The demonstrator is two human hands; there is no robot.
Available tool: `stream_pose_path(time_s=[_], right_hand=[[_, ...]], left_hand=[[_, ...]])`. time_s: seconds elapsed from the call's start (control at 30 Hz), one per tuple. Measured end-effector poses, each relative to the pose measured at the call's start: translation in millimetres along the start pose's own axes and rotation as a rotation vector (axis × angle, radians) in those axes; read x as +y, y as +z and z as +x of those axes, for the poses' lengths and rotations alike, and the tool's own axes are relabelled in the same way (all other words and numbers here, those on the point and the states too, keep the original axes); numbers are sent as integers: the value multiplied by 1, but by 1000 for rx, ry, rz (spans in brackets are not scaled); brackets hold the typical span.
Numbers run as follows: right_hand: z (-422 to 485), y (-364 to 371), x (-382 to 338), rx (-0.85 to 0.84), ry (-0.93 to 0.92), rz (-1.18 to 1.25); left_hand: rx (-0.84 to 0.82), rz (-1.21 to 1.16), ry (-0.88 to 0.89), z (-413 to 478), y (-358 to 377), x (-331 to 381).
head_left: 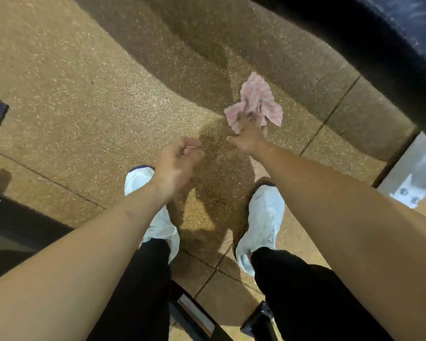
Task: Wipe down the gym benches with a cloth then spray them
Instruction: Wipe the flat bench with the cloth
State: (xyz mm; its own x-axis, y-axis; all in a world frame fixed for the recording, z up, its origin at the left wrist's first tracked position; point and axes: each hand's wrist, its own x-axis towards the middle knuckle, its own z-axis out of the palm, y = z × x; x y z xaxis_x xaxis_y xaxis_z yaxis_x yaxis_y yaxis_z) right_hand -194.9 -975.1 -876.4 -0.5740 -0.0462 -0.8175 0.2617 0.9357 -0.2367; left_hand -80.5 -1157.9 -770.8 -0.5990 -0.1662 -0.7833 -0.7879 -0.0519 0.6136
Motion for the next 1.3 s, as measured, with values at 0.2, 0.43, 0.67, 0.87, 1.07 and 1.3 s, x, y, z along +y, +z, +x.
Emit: stream_pose_path(time_s=[0.2,0.43,0.67,0.87,1.07,1.3], right_hand=[[-32,-21,-2,218,43,543],[-134,-67,-5,-103,171,1365],[-233,-110,-5,-207,249,1614],[-306,-155,-9,-331,318,1706],[-334,-175,-31,-226,505,1968],[-304,-199,-83,-174,422,2322]], left_hand=[[23,39,-5,-8,2,9],[-30,70,-76,-53,32,72],[-26,27,-122,-114,49,131],[-18,241,193,-170,56,193],[-75,183,248,-198,71,245],[-190,15,23,-173,48,284]])
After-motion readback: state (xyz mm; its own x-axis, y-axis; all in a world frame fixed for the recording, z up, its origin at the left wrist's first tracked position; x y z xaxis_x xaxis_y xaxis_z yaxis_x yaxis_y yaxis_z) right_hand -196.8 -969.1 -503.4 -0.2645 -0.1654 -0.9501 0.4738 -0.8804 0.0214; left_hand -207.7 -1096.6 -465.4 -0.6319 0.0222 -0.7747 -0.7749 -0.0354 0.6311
